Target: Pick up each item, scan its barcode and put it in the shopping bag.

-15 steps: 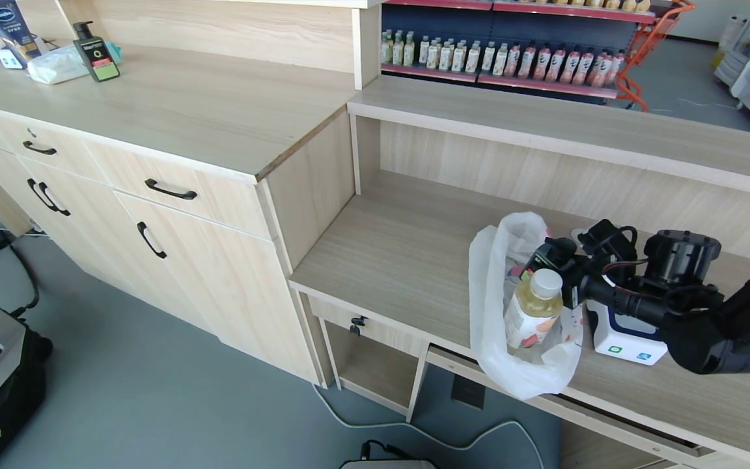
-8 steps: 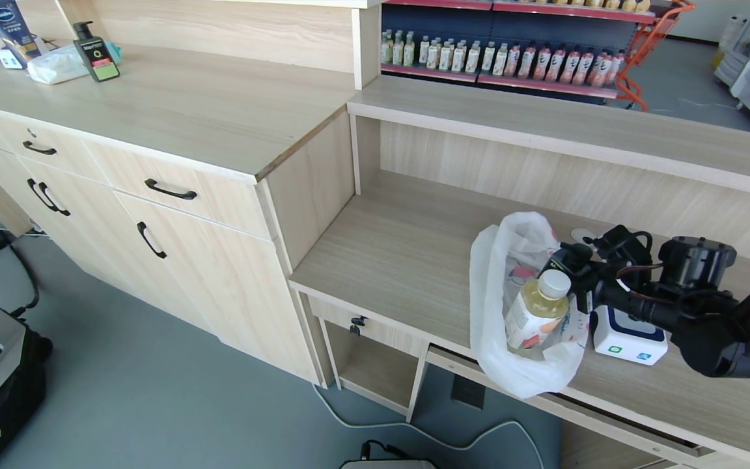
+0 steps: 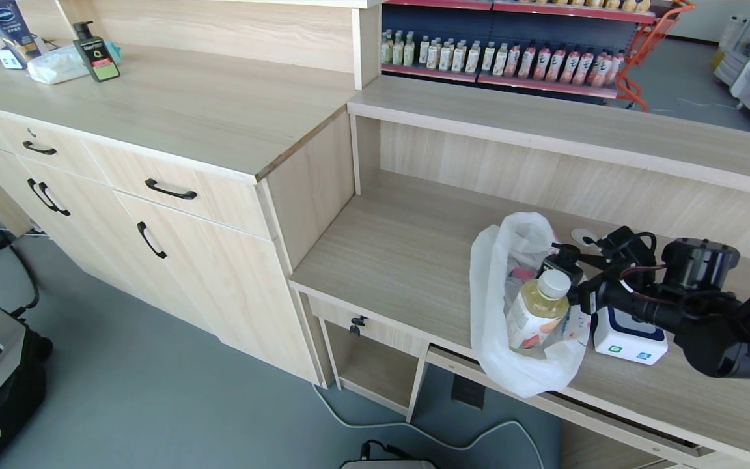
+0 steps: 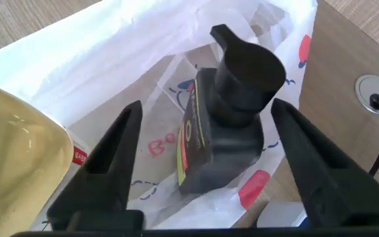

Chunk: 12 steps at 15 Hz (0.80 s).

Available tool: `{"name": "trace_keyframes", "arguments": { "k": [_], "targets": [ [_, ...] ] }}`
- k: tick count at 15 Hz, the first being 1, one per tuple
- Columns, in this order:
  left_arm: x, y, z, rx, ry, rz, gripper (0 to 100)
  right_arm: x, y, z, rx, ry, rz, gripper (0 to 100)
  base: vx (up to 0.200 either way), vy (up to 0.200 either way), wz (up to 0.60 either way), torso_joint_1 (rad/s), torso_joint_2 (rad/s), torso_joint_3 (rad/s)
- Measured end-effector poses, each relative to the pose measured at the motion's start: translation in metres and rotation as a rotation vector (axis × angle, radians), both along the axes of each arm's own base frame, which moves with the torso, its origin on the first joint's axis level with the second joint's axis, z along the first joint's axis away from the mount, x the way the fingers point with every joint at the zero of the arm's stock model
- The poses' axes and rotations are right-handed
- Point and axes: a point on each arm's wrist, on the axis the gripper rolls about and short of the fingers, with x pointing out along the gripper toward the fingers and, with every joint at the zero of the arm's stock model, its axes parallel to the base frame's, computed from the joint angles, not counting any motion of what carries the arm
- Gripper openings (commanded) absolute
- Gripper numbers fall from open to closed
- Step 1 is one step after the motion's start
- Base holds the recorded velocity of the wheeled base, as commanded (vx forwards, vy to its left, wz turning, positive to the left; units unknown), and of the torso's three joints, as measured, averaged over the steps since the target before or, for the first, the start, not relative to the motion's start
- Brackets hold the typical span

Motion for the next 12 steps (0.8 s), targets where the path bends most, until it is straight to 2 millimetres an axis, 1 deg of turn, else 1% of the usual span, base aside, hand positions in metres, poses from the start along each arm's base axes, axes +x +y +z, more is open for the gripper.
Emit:
{"name": "trace_keyframes", "arguments": {
  "k": [3,5,7,10,12],
  "targets": [
    [0.0,0.0,0.0,0.0,0.0,0.0,100,-0.001,-0.001,0.005,0.028,0.001,-0.007,100,0.0,0.0,0.0,0.0,0.0,0.0],
    [0.0,0.0,0.0,0.0,0.0,0.0,100,-0.005,-0.004,0.015,0.05,-0.006,-0.019,100,0.0,0.0,0.0,0.0,0.0,0.0],
    [0.0,0.0,0.0,0.0,0.0,0.0,100,-0.013,-0.008,0.032,0.05,-0.016,-0.035,100,0.0,0.0,0.0,0.0,0.0,0.0],
    [0.0,0.0,0.0,0.0,0.0,0.0,100,-0.039,-0.019,0.062,0.042,-0.03,-0.077,100,0.0,0.0,0.0,0.0,0.0,0.0],
    [0.0,0.0,0.0,0.0,0.0,0.0,100,-0.065,-0.028,0.081,0.009,-0.057,-0.116,100,0.0,0.0,0.0,0.0,0.0,0.0]
  ]
}}
